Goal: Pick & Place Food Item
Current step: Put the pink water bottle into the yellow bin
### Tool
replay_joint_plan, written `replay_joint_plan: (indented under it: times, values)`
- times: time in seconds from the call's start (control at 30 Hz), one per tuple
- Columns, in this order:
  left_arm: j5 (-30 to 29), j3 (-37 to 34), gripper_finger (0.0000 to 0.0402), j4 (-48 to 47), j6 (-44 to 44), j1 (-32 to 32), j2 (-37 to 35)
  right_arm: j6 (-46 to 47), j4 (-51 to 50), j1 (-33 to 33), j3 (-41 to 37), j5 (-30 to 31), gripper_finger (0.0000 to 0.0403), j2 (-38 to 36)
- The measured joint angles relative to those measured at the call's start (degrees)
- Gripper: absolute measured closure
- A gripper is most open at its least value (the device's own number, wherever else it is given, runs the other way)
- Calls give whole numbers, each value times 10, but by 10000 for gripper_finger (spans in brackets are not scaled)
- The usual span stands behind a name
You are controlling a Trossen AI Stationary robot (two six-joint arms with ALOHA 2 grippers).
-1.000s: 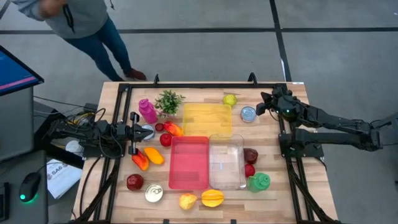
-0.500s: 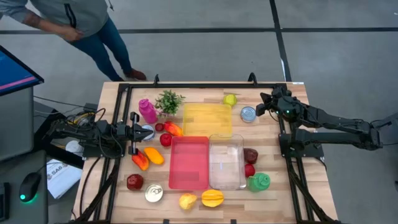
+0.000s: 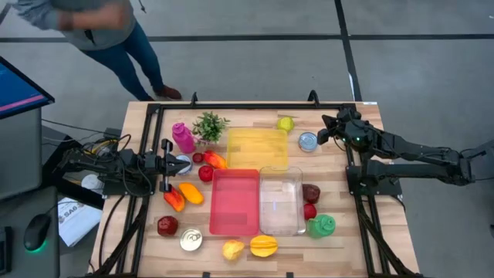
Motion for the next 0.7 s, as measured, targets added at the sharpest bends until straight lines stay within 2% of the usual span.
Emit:
replay_joint_plan:
  times: [0.2, 0.5, 0.7]
  values:
    - [-8, 0, 399, 2, 16, 0, 0, -2, 0, 0, 0, 1, 403, 0]
    - [-148, 0, 399, 48, 33, 0, 0, -2, 0, 0, 0, 2, 403, 0]
    - [-200, 0, 399, 52, 33, 0, 0, -2, 0, 0, 0, 2, 403, 0]
